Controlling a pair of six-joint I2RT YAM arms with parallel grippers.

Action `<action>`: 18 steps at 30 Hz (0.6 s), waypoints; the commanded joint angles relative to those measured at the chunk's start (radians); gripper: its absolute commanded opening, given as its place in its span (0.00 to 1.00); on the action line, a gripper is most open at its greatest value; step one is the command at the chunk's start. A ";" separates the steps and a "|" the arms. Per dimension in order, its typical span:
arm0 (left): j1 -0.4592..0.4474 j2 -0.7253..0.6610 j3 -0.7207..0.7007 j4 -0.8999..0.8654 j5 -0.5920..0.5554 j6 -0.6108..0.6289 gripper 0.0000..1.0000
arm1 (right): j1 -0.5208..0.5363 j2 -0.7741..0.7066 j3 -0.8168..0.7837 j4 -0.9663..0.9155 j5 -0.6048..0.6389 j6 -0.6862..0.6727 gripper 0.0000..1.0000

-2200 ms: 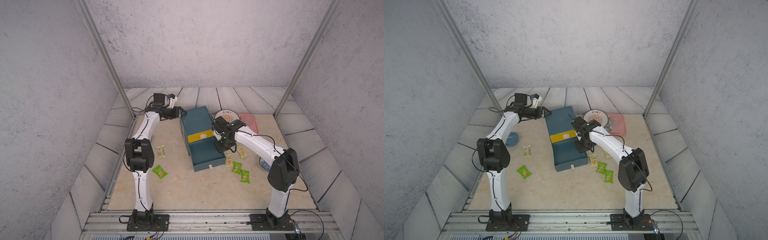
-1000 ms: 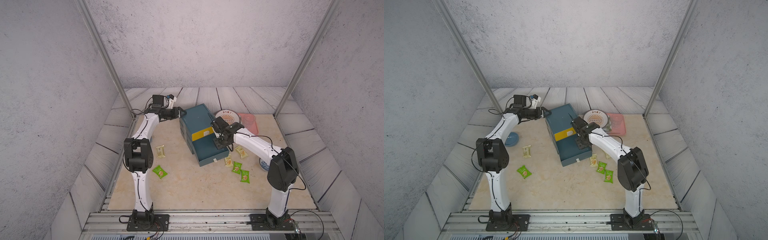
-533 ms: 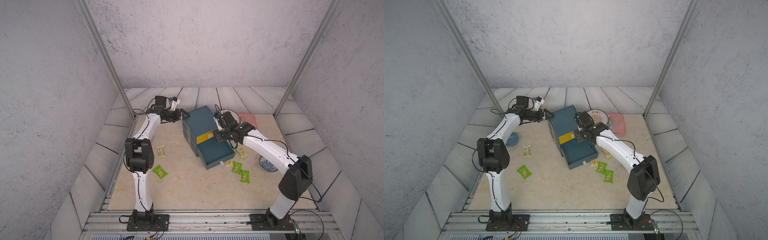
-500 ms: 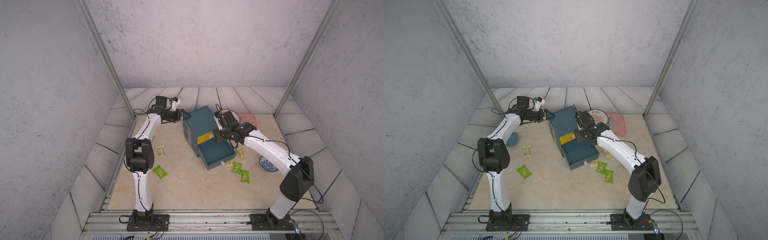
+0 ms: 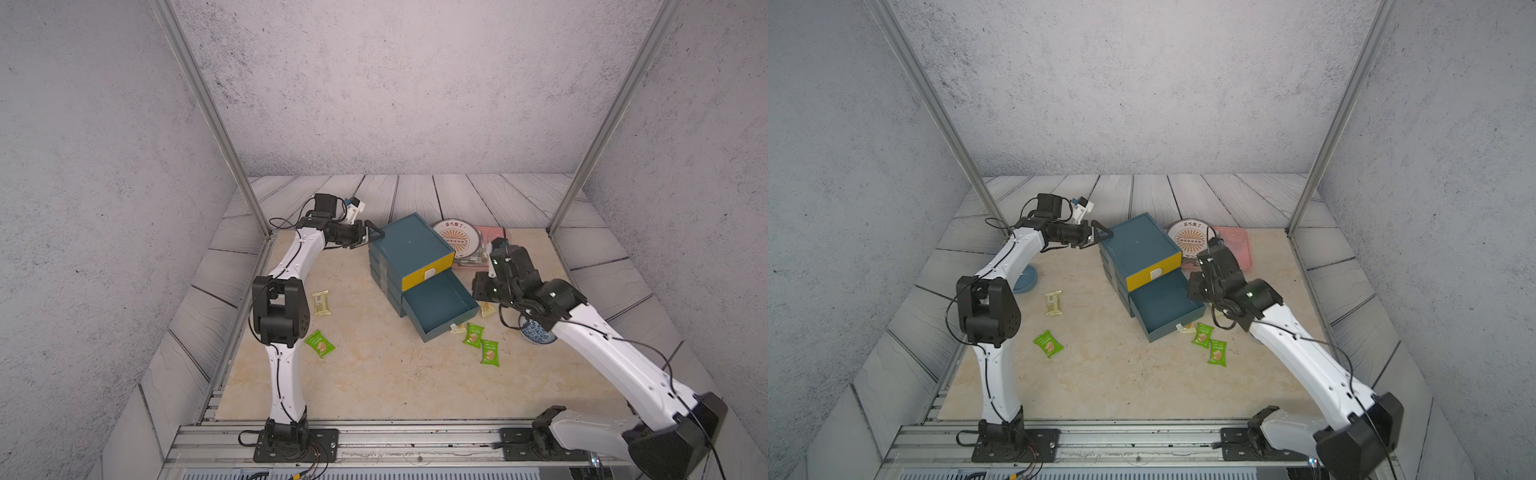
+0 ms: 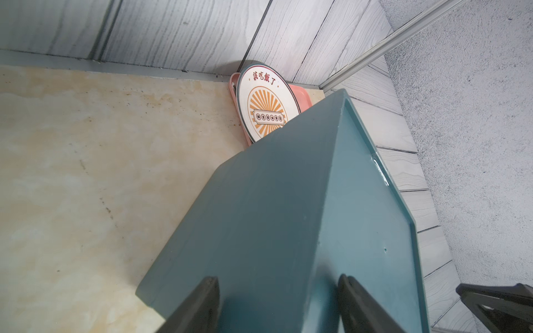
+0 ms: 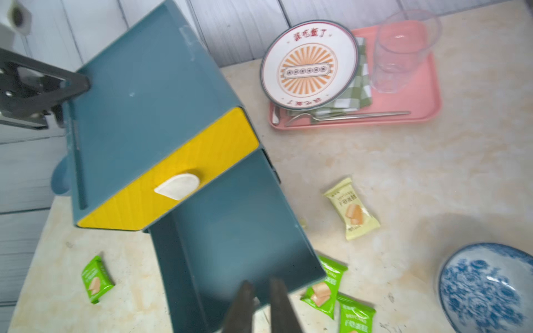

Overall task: Take the cookies out of the drawer
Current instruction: Close the drawer in the storage box.

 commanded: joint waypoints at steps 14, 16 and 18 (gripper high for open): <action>-0.016 -0.004 -0.078 -0.103 -0.026 0.002 0.70 | 0.004 -0.181 -0.735 0.802 -0.128 0.606 0.00; -0.016 -0.009 -0.085 -0.102 -0.025 0.000 0.70 | 0.004 -0.146 -0.762 0.901 -0.119 0.629 0.00; -0.016 -0.009 -0.090 -0.100 -0.017 0.002 0.70 | 0.003 -0.103 -0.773 0.989 -0.120 0.642 0.00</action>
